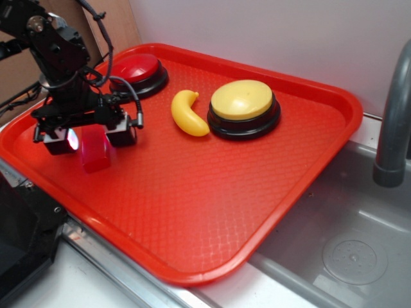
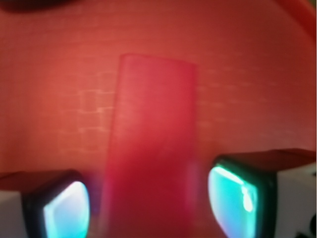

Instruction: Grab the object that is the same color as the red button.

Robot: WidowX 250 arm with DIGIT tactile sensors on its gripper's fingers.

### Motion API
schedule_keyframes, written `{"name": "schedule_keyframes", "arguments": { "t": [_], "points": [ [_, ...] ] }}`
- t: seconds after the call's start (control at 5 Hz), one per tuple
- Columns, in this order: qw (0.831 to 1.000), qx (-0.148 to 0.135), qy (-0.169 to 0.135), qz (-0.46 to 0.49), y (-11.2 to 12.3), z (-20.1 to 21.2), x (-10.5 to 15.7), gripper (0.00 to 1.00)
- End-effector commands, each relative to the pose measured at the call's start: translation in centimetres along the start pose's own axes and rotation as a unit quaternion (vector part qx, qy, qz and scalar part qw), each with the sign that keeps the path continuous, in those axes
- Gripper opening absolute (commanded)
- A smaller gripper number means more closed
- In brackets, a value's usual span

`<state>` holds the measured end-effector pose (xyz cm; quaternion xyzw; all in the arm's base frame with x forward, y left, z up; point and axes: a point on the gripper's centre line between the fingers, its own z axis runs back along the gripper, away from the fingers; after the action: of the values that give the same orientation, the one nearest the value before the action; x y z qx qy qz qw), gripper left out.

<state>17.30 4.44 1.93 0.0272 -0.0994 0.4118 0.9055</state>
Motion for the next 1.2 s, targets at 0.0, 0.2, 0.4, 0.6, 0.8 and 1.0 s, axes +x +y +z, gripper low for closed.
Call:
{"name": "schedule_keyframes", "arguments": {
  "t": [0.0, 0.2, 0.4, 0.6, 0.8, 1.0],
  "points": [
    [1.0, -0.019, 0.016, 0.001, 0.3, -0.2, 0.9, 0.0],
    [0.999, -0.008, 0.009, -0.03, -0.3, 1.4, 1.8, 0.0],
    [0.996, -0.009, -0.013, -0.087, -2.1, 5.5, 2.9, 0.0],
    [0.982, -0.042, -0.015, -0.186, -4.7, 10.6, 3.1, 0.0],
    [0.964, -0.088, 0.004, -0.251, -6.5, 14.9, 2.0, 0.0],
    [0.939, -0.138, -0.008, -0.316, -7.6, 19.6, 0.3, 0.0]
  ]
}}
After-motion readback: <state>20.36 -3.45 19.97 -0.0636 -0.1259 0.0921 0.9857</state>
